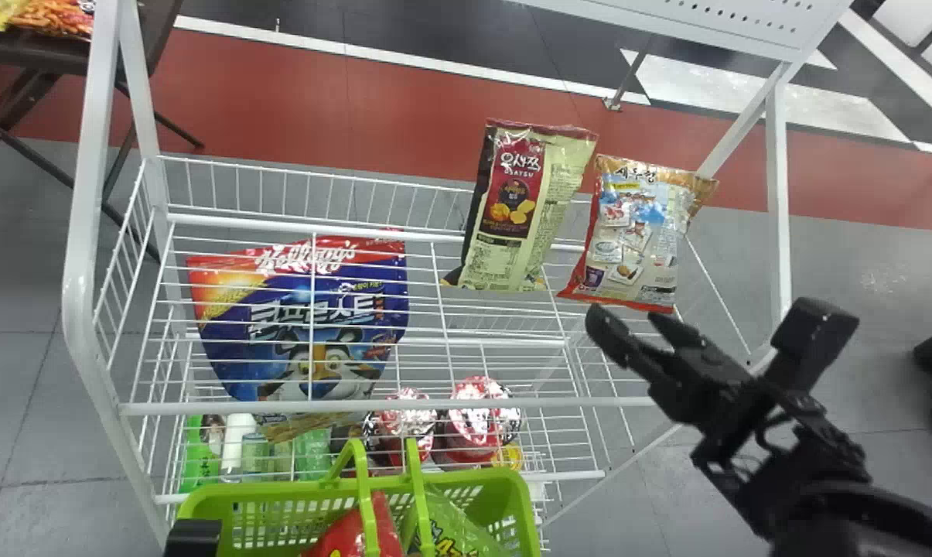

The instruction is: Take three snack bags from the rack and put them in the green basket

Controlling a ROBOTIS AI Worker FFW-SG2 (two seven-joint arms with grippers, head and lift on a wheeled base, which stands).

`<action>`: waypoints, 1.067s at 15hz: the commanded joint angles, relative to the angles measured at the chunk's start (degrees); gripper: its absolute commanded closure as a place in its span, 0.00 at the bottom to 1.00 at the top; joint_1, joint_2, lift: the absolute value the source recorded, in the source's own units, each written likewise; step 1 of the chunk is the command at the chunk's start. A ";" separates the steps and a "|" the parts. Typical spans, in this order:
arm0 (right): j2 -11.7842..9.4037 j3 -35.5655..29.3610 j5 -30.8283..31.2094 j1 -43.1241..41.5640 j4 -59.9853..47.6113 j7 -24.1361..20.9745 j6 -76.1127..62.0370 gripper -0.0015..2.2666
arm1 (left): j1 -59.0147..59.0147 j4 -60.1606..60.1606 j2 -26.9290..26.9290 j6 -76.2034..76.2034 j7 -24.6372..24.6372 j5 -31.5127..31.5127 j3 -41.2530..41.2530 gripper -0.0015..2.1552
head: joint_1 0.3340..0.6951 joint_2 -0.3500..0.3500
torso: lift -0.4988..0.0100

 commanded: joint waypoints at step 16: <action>-2.20 4.81 19.22 -20.40 27.35 -9.88 -18.88 0.90 | -1.12 0.62 0.09 0.88 0.69 0.00 0.53 0.54 | 1.00 0.00 | 0.97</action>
